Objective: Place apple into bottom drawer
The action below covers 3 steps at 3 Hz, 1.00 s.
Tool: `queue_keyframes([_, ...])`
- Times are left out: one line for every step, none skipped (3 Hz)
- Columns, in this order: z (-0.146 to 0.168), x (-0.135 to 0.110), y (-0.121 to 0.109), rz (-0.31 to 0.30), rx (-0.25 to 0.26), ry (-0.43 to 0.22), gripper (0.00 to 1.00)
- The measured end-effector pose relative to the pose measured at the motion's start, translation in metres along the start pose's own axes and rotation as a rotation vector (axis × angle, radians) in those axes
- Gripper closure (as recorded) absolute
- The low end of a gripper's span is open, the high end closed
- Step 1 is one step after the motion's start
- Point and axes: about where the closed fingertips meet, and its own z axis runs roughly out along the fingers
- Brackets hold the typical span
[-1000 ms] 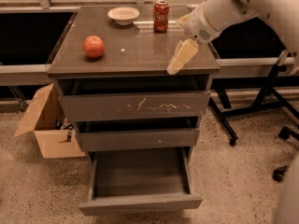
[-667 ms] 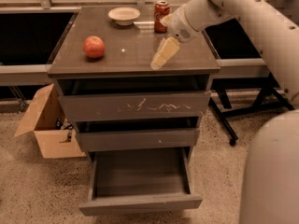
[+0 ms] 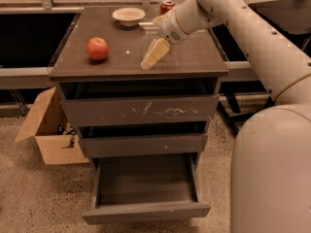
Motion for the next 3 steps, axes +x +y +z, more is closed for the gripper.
queue_keyframes([0.009,-0.003,0.000,0.002,-0.015,-0.027,0.00])
queue_keyframes([0.040,-0.027,0.005,-0.003,-0.076,-0.116,0.00])
queue_keyframes([0.066,-0.053,0.000,0.014,-0.095,-0.194,0.00])
